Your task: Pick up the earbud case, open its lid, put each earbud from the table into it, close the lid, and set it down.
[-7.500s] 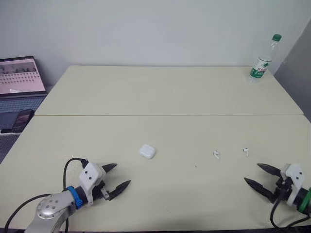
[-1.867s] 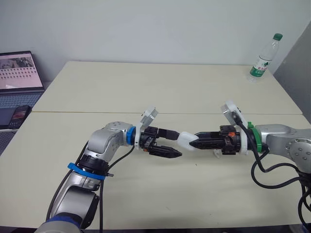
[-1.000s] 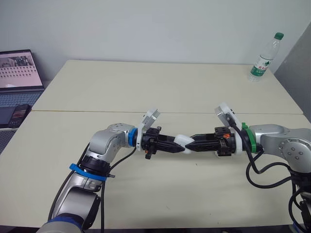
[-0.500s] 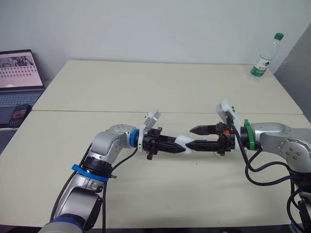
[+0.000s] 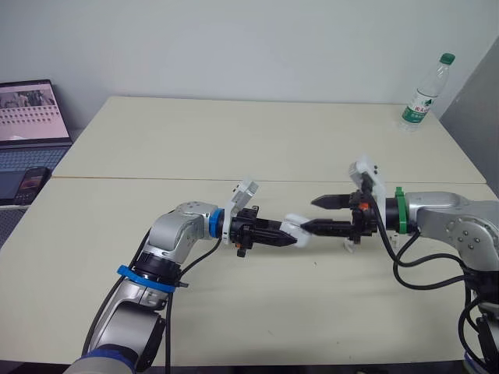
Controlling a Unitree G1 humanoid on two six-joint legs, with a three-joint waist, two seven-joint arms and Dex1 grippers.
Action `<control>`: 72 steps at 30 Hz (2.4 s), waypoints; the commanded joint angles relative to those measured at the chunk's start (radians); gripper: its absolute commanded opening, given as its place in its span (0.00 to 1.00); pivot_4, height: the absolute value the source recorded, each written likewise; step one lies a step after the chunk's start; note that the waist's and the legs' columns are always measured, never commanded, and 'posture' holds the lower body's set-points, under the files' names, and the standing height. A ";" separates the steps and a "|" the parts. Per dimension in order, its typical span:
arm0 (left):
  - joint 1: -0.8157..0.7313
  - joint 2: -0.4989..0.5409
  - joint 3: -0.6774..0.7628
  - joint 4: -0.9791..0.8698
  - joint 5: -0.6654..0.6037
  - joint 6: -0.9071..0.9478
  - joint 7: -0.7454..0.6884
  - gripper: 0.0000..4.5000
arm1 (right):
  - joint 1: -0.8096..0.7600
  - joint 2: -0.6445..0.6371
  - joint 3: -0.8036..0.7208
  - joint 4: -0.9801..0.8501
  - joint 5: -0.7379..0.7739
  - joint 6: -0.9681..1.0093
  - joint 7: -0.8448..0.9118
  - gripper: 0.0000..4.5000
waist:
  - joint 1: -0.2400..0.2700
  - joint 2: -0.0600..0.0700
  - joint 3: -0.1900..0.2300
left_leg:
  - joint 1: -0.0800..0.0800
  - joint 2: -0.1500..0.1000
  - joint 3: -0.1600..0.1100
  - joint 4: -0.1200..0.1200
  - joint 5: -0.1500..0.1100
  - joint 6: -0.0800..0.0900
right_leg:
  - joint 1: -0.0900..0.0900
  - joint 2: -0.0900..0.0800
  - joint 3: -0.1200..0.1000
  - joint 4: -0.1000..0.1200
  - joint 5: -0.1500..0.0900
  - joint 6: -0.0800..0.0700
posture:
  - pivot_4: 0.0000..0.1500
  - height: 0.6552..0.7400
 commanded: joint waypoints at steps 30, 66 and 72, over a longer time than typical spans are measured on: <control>0.224 0.061 0.151 -0.336 0.032 -0.168 0.359 0.16 | 0.396 0.361 -0.132 -0.352 -0.331 0.282 -0.675 0.92 | -0.001 0.001 -0.001 | 0.001 0.001 0.000 0.000 0.000 0.000 | 0.001 0.000 0.000 0.001 0.000 0.001 | 1.00 0.95; 0.240 0.079 0.126 -0.327 0.051 -0.215 0.369 0.16 | 0.560 -0.430 0.032 0.242 -0.695 -1.195 0.675 0.19 | -0.006 0.001 0.002 | 0.017 0.000 0.000 0.001 0.000 0.001 | 0.015 0.001 0.002 -0.001 -0.001 0.004 | 1.00 0.95; 0.258 0.083 0.129 -0.353 0.048 -0.212 0.383 0.16 | 0.344 -0.352 0.174 0.466 -0.797 -1.432 0.790 0.19 | -0.002 0.004 0.004 | 0.019 0.001 0.001 0.001 0.000 0.001 | 0.016 0.002 0.003 -0.001 0.002 0.002 | 1.00 0.95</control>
